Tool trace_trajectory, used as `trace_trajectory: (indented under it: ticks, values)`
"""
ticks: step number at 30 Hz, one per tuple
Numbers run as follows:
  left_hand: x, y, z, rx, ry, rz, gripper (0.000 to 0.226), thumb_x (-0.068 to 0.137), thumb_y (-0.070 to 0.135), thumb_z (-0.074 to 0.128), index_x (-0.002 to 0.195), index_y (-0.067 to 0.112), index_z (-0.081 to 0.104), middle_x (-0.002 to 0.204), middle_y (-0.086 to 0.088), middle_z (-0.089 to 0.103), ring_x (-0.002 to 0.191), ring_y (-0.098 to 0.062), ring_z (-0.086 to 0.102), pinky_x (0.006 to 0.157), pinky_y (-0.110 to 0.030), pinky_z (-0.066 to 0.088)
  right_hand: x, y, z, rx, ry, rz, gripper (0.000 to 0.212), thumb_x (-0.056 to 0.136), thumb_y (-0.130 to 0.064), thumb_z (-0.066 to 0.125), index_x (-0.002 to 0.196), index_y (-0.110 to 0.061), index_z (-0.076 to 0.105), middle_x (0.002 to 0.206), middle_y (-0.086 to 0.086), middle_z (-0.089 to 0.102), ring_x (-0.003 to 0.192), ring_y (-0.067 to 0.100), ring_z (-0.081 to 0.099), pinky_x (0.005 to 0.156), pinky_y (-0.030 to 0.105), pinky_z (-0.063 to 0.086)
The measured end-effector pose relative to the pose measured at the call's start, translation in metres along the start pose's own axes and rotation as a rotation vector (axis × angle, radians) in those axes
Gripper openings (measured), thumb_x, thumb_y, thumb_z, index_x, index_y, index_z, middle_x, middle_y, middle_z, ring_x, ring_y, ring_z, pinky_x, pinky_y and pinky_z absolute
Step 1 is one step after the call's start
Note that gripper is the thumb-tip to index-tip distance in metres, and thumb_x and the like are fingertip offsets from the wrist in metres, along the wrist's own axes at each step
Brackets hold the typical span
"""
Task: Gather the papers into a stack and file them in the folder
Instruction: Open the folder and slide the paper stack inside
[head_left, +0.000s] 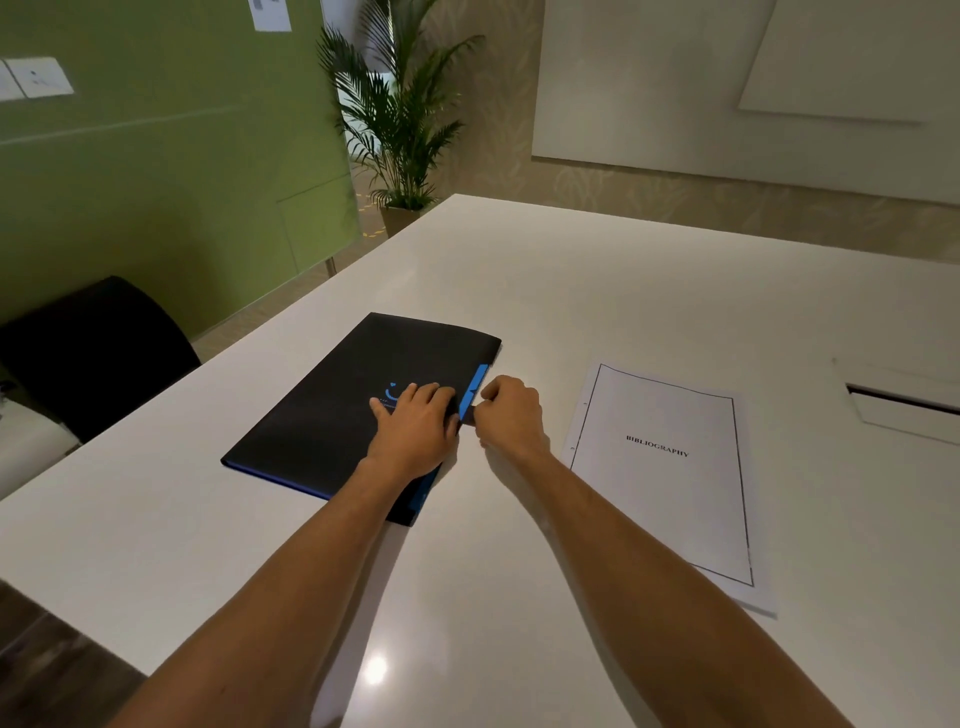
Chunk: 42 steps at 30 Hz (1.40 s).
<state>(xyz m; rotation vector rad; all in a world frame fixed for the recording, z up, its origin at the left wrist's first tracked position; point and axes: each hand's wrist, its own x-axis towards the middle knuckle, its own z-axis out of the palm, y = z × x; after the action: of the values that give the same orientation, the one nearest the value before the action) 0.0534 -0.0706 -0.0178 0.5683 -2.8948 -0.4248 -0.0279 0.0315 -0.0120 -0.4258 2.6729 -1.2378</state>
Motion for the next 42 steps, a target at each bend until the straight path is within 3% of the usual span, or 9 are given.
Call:
trace_trajectory:
  ticks: [4,9,13,17,21,29,33,39,42]
  values:
    - [0.002,0.024,-0.017,0.060,-0.044,0.088,0.029,0.095,0.013,0.046,0.123,0.017,0.042,0.137,-0.010,0.046,0.113,-0.032,0.052,0.096,-0.062,0.041,-0.004,0.002,-0.015,0.056,-0.003,-0.017,0.016,0.094,-0.009,0.062,0.110,-0.007,0.063,0.100,0.014,0.070,0.078,0.027,0.071,0.076,0.033,0.061]
    - [0.007,0.047,-0.036,0.240,-0.003,0.031,0.037,0.095,0.004,0.046,0.130,0.006,0.036,0.155,-0.028,0.017,0.110,-0.045,0.055,0.085,-0.048,0.049,-0.008,0.000,-0.034,0.113,0.038,-0.088,0.010,0.092,-0.004,0.058,0.093,-0.013,0.062,0.088,0.013,0.071,0.074,0.027,0.071,0.070,0.036,0.061]
    - [0.012,0.058,-0.049,0.267,0.069,-0.003,0.039,0.097,0.020,0.047,0.130,0.001,0.037,0.139,-0.030,0.039,0.106,-0.041,0.058,0.079,-0.043,0.047,-0.009,0.001,-0.047,0.129,0.077,-0.102,0.014,0.089,0.000,0.054,0.086,-0.011,0.062,0.084,0.016,0.071,0.072,0.030,0.071,0.072,0.041,0.062]
    - [0.021,0.064,-0.055,0.214,0.095,-0.089,0.080,0.085,0.059,0.057,0.135,0.004,0.028,0.138,-0.025,0.040,0.106,-0.038,0.060,0.078,-0.043,0.049,-0.006,0.001,-0.061,0.181,0.104,-0.101,0.020,0.085,0.003,0.051,0.091,-0.011,0.064,0.089,0.018,0.072,0.080,0.033,0.071,0.078,0.047,0.060]
    - [0.026,0.068,-0.061,0.270,0.030,-0.089,0.099,0.067,0.050,0.080,0.137,0.007,0.024,0.140,-0.024,0.037,0.110,-0.038,0.058,0.083,-0.043,0.049,-0.006,0.003,-0.069,0.183,0.102,-0.119,0.020,0.089,0.003,0.052,0.100,-0.004,0.067,0.093,0.019,0.071,0.083,0.033,0.070,0.080,0.047,0.060]
    - [0.027,0.074,-0.085,0.049,-0.023,-0.083,0.057,0.084,0.018,0.059,0.132,0.007,0.030,0.125,-0.020,0.049,0.093,-0.029,0.051,0.070,-0.035,0.041,-0.004,0.012,-0.084,0.198,0.121,-0.083,0.019,0.089,0.002,0.052,0.097,-0.010,0.065,0.096,0.016,0.071,0.084,0.032,0.071,0.079,0.047,0.060]
    - [0.030,0.075,-0.094,-0.038,-0.039,-0.102,0.055,0.091,0.015,0.051,0.140,0.009,0.027,0.128,-0.019,0.051,0.088,-0.024,0.047,0.071,-0.034,0.040,-0.002,0.021,-0.091,0.185,0.087,-0.074,0.019,0.093,-0.002,0.052,0.105,-0.010,0.064,0.108,0.014,0.069,0.089,0.030,0.071,0.082,0.043,0.060]
    - [0.033,0.081,-0.082,-0.099,-0.077,-0.087,0.057,0.095,0.013,0.044,0.146,0.013,0.020,0.135,-0.019,0.048,0.089,-0.023,0.048,0.071,-0.033,0.041,-0.011,0.033,-0.110,0.119,0.107,-0.121,0.042,0.095,-0.038,0.061,0.127,-0.012,0.052,0.090,0.005,0.069,0.087,0.021,0.064,0.081,0.034,0.049]
    - [0.036,0.084,-0.070,-0.100,-0.100,-0.072,0.054,0.095,0.013,0.044,0.144,0.013,0.022,0.131,-0.019,0.050,0.084,-0.021,0.047,0.069,-0.035,0.041,-0.015,0.050,-0.130,0.026,0.211,-0.078,0.046,0.094,-0.046,0.059,0.127,-0.013,0.054,0.104,0.007,0.071,0.100,0.024,0.064,0.087,0.036,0.048]
